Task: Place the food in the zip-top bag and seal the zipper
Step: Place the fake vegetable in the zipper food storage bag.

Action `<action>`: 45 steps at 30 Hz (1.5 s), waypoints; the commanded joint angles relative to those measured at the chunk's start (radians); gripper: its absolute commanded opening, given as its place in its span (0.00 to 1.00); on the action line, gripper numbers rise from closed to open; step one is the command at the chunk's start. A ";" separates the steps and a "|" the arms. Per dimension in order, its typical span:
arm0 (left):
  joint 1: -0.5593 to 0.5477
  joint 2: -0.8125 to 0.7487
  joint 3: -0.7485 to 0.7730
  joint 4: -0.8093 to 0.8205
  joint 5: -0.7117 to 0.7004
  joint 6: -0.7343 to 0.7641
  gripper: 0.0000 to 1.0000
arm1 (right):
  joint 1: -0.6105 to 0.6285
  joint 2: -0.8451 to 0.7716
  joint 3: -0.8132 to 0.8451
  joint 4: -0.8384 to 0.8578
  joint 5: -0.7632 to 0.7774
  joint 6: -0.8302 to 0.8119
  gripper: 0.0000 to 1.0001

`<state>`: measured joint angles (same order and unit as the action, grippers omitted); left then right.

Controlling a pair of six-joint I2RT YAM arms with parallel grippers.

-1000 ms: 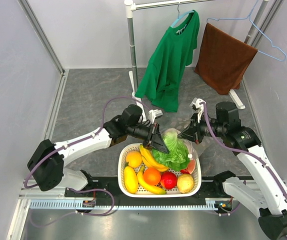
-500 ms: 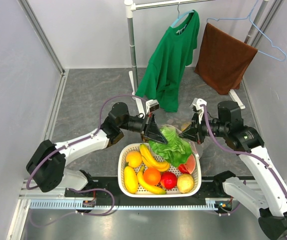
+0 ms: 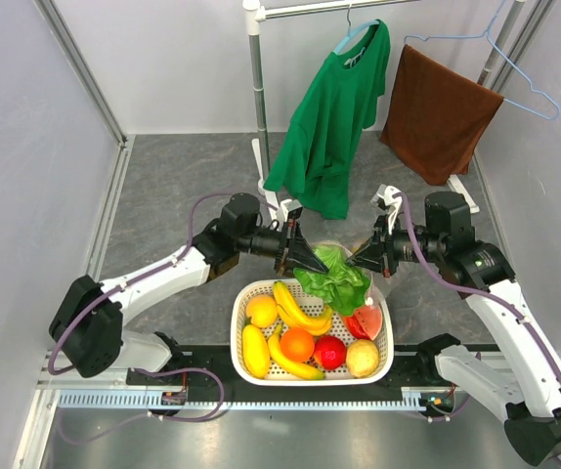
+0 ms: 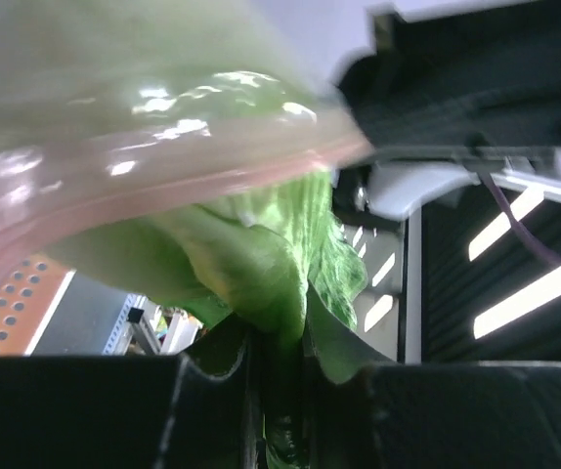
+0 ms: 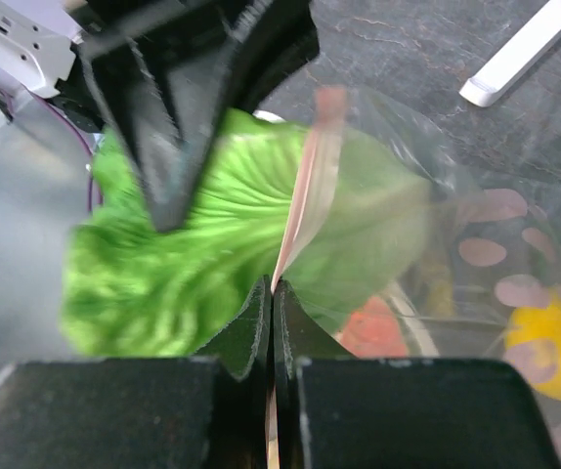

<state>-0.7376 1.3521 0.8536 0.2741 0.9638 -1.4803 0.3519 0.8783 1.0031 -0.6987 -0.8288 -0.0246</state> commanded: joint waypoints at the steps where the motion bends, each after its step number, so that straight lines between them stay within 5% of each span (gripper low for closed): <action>1: -0.013 0.024 0.139 -0.436 -0.233 0.139 0.09 | 0.019 -0.002 0.032 0.065 -0.095 0.097 0.00; 8: 0.012 0.005 0.225 -0.633 -0.476 0.198 0.17 | 0.039 -0.025 -0.011 0.102 -0.101 0.166 0.00; 13: 0.050 0.002 0.283 -0.651 -0.488 0.210 0.17 | 0.053 -0.045 -0.043 0.111 -0.081 0.179 0.00; 18: 0.009 0.025 0.326 -0.625 -0.502 0.201 0.19 | 0.107 -0.048 -0.110 0.303 -0.055 0.401 0.00; 28: -0.042 0.064 0.426 -0.783 -0.606 0.486 0.21 | 0.139 -0.012 -0.070 0.308 -0.075 0.384 0.00; 33: -0.039 0.050 0.481 -0.840 -0.550 0.656 0.37 | 0.139 -0.002 -0.043 0.257 -0.075 0.354 0.00; 37: 0.007 -0.019 0.411 -0.719 -0.372 0.629 0.56 | 0.137 0.013 -0.020 0.261 -0.070 0.373 0.00; 45: 0.096 -0.163 0.130 -0.406 -0.232 0.468 0.60 | 0.124 0.039 0.051 0.266 -0.073 0.393 0.00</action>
<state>-0.6582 1.2480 1.0439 -0.3336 0.6353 -0.9527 0.4797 0.9176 0.9859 -0.4496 -0.8452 0.3428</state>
